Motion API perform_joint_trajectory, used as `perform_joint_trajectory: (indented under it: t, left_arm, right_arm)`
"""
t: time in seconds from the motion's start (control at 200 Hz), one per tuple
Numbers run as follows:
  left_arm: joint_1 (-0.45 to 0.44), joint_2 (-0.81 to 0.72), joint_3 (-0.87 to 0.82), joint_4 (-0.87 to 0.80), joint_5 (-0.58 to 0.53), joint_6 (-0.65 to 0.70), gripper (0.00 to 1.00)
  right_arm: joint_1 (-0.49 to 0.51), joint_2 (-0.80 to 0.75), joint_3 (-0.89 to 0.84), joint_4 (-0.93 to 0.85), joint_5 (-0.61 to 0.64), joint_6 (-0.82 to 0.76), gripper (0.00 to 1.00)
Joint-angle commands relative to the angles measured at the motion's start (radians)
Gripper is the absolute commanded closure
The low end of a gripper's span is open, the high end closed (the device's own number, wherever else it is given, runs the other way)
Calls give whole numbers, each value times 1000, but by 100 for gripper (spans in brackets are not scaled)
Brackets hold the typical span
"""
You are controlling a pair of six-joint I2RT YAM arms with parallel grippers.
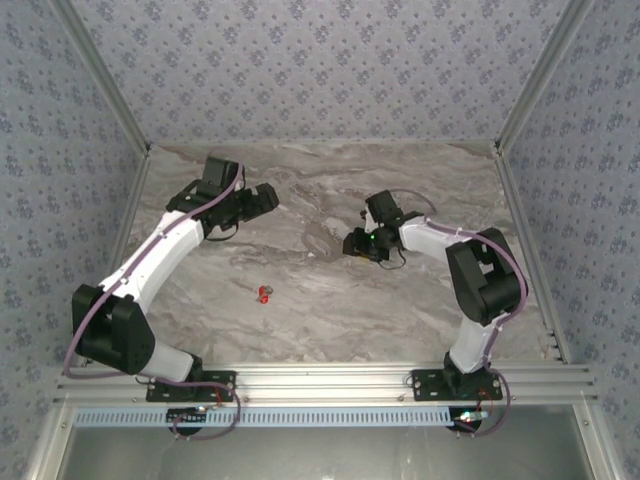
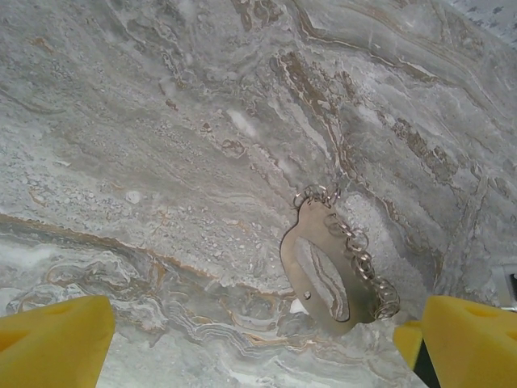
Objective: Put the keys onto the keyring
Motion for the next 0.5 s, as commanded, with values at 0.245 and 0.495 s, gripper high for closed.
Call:
perform_joint_trajectory:
  t: [0.245, 0.495]
  left_arm:
    - [-4, 7, 7, -25, 34, 13, 2]
    - [-6, 2, 1, -25, 34, 27, 2]
  right_arm:
    - [5, 58, 20, 32, -6, 20, 55]
    - [3, 70, 30, 52, -9, 27, 56]
